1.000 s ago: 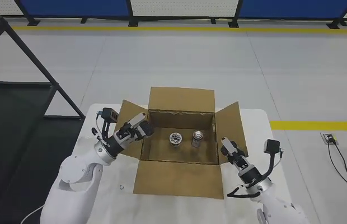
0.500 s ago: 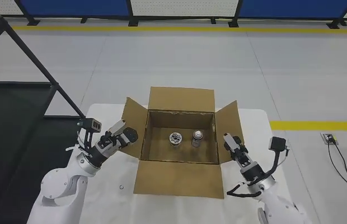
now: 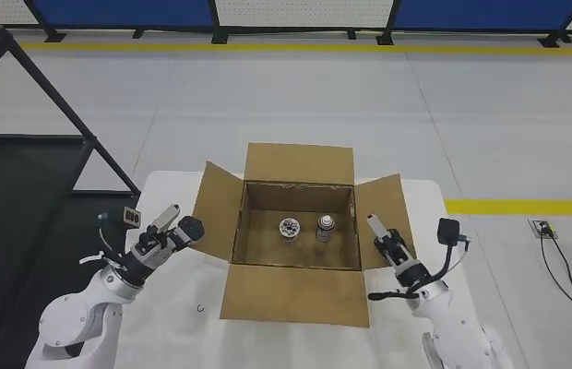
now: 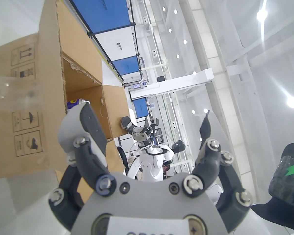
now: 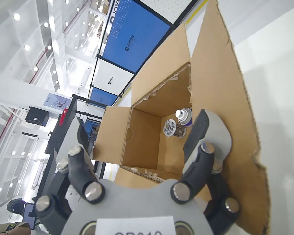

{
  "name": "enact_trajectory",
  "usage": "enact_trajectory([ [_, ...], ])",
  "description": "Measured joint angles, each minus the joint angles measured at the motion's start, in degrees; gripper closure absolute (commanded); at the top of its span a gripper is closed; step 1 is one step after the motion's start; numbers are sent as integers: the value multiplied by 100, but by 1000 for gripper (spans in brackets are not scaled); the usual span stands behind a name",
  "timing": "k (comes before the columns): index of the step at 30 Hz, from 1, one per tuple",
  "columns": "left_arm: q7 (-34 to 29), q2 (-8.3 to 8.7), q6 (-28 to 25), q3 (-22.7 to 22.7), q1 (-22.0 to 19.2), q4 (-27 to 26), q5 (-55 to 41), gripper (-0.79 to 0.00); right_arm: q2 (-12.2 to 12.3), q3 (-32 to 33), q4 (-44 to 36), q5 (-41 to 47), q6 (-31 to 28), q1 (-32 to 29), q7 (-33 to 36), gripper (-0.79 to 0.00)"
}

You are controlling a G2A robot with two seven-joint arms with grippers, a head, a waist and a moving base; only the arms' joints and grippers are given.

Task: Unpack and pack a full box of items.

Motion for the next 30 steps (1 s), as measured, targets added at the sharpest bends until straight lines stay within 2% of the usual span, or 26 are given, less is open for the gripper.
enact_trajectory([
  [5,-24,32,59,-36,-44,188,13,-785,21,85,131,73,172,62,233,-785],
  [15,-26,82,63,31,-119,354,101,-785,45,95,255,215,34,105,355,-785],
  [23,-27,110,52,80,-116,425,53,-785,85,33,234,-79,279,176,649,-785],
  [26,-44,122,37,65,-95,429,-22,-785,75,-88,-24,-304,39,81,243,-785],
  [30,-88,141,26,22,-42,448,-132,-785,58,-443,-376,-756,-631,0,-268,-785],
])
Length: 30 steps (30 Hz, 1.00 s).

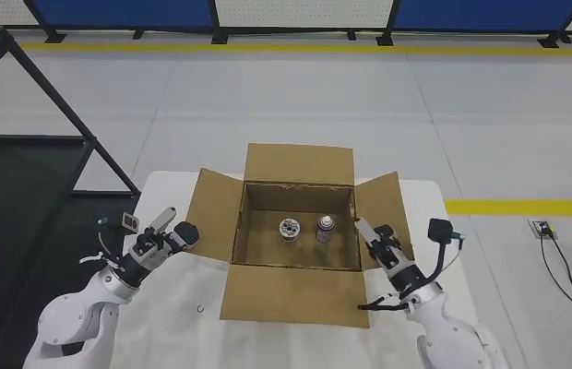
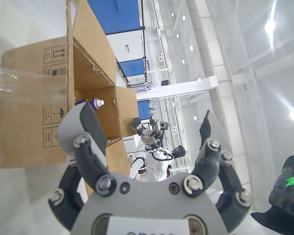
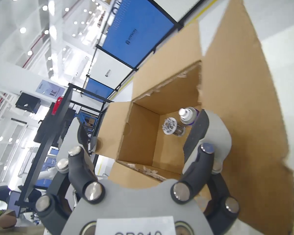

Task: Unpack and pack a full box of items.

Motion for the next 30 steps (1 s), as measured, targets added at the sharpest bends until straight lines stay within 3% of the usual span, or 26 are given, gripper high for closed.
enact_trajectory([
  [5,-42,22,-19,-33,60,11,-72,-785,-29,-481,98,-358,-22,528,272,-785],
  [17,-58,63,-23,-32,131,18,-230,-785,-24,-551,163,-557,154,577,379,-785],
  [22,-82,82,-8,-39,176,-14,-265,-785,-44,-1286,528,-1849,171,1521,1502,-785],
  [30,-123,115,0,-97,263,-65,-374,-785,-279,-2464,1758,-3438,916,3416,2930,-785],
])
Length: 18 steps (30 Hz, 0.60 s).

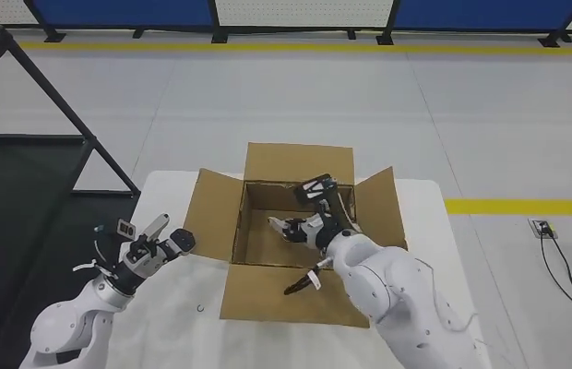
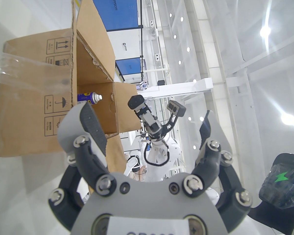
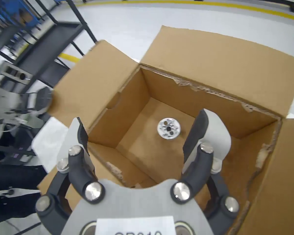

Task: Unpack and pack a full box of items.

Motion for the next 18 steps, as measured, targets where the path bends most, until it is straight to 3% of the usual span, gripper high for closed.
enact_trajectory([
  [4,-23,15,19,-9,19,-11,-26,-785,-155,-360,994,-146,154,852,803,-785],
  [9,-65,32,20,22,28,-16,-42,-785,-237,-139,2003,990,-434,1293,1119,-785],
  [18,-64,58,51,97,-38,-1,-21,-785,-234,-149,1981,942,-406,1272,1087,-785],
])
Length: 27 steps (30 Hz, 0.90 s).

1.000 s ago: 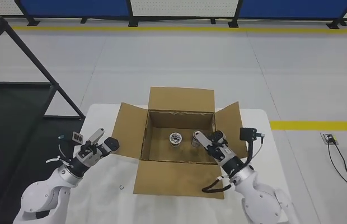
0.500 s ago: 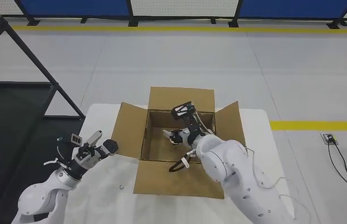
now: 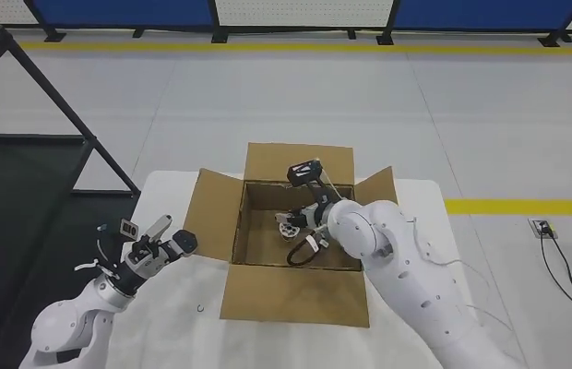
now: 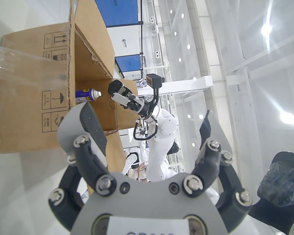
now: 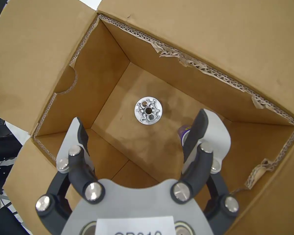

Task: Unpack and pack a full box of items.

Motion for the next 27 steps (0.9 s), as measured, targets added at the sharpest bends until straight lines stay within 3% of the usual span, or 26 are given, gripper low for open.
enact_trajectory([
  [6,-29,19,3,50,-28,0,38,-785,5,-363,35,-1322,359,101,384,-785],
  [12,-42,39,10,55,-48,-25,11,-785,47,-330,379,-1438,-752,251,860,-785],
  [20,-43,61,-12,76,-60,-24,-8,-785,-44,-402,1152,-1209,-1202,609,1113,-785],
  [23,-34,69,-14,83,-60,-24,-16,-785,-116,-521,1419,-1177,-1217,757,1140,-714],
  [24,-23,71,-19,84,-60,-23,-23,-785,-145,-565,1535,-1174,-1187,822,1175,-727],
  [27,9,78,-31,89,-57,-19,-25,-785,-224,-667,1799,-1144,-1115,972,1215,-637],
])
